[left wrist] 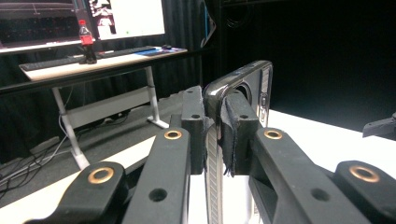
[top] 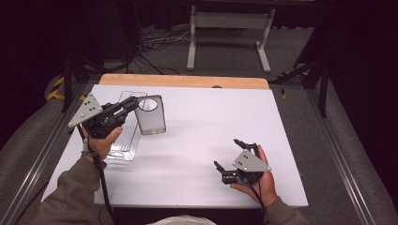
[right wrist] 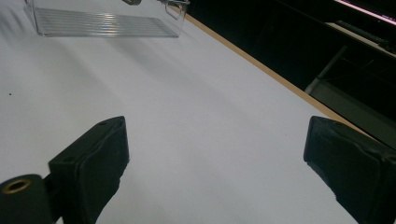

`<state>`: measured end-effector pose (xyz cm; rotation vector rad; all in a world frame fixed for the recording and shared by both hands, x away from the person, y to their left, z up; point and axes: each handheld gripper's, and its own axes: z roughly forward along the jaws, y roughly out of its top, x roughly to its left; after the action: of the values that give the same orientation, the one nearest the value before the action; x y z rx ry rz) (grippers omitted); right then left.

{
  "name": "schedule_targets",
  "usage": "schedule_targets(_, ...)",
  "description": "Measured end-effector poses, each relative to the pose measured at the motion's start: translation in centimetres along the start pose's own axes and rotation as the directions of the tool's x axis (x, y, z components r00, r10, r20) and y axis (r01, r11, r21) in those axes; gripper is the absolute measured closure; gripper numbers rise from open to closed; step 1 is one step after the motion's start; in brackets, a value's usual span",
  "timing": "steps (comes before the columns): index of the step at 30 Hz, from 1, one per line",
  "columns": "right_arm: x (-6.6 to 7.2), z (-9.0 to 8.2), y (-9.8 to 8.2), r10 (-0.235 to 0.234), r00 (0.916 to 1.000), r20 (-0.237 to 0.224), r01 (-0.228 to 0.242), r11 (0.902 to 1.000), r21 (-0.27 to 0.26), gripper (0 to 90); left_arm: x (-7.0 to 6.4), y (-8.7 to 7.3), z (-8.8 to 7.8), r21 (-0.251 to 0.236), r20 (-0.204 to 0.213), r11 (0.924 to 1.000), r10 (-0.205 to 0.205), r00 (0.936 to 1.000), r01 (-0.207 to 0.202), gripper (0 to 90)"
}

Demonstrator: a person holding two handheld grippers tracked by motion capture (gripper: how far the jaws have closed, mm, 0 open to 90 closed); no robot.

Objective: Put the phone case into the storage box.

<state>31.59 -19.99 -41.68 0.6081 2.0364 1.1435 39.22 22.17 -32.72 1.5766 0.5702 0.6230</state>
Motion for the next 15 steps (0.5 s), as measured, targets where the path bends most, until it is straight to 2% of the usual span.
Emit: schedule_targets(15, -0.02, -0.08, 0.02, -0.001, 1.0000, 0.004, 0.001, 1.0000, -0.005, 8.3, 0.80, 0.31, -0.86, -0.012, -0.022, 0.9999, -0.007, 0.9997, 0.007, 80.9)
